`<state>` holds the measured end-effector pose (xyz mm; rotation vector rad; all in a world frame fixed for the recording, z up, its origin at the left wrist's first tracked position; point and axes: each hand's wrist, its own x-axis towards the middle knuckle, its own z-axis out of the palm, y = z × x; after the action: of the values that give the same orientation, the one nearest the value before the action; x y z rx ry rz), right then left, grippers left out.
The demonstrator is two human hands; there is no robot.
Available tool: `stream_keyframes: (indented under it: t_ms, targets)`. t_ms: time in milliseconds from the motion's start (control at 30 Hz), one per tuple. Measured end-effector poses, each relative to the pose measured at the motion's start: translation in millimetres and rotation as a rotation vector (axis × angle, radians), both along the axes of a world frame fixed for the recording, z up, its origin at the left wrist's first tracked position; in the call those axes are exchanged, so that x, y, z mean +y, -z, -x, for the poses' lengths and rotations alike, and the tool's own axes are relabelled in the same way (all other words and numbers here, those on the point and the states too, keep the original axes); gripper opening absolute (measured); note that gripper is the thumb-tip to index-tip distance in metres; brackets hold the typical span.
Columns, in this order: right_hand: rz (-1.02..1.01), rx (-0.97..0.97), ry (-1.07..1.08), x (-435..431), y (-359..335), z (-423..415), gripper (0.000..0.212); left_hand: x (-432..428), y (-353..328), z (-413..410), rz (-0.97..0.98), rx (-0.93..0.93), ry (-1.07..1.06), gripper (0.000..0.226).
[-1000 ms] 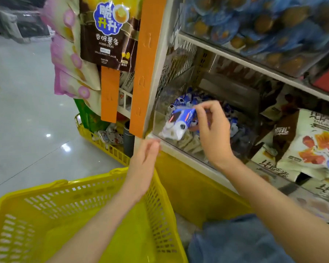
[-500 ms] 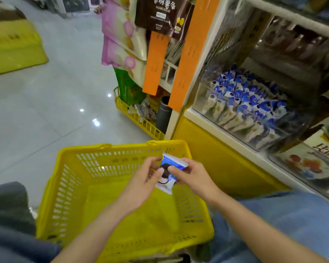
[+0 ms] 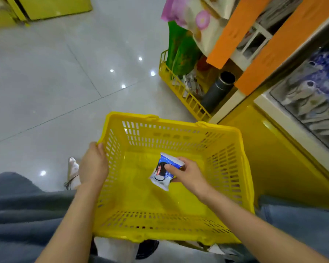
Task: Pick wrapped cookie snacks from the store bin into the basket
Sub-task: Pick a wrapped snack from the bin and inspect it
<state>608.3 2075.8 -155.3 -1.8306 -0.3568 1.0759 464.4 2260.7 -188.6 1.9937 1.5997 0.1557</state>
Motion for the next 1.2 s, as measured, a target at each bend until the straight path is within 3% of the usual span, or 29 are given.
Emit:
stream_keyframes:
  t_ms: [333,467,600,667,800,867,1033,1200]
  targets:
    - [0.026,0.018,0.096,16.9,7.0,-13.6,0.008,51.2,16.5,-61.4,-0.136,-0.105,0.335,0.036]
    - [0.015,-0.016,0.162,18.5,1.5,-23.6,0.012,58.3,14.0,-83.7,-0.128,-0.117,0.377,0.034]
    - [-0.032,-0.047,0.193,18.3,-9.0,-29.8,0.013,36.3,-6.4,-99.2,-0.322,-0.220,0.381,0.031]
    - [-0.071,-0.053,0.200,13.7,-15.8,-31.3,0.009,6.7,-22.4,-109.9,-0.217,-0.386,0.404,0.026]
    - [-0.121,-0.056,0.215,-4.8,-29.0,-31.7,0.007,-66.9,-47.0,-120.2,0.498,-0.579,0.506,0.028]
    - [-0.117,-0.065,0.226,-18.5,-33.7,-31.8,0.007,-91.9,-51.3,-120.3,0.668,-0.596,0.527,0.019]
    - [-0.170,-0.118,0.218,-51.5,-46.5,-38.2,0.012,-113.2,-63.1,-125.0,0.656,-0.622,0.543,0.009]
    - [-0.165,-0.258,0.107,-65.6,-68.2,-59.9,0.009,-127.4,-82.3,-129.0,0.531,-0.601,0.628,0.034]
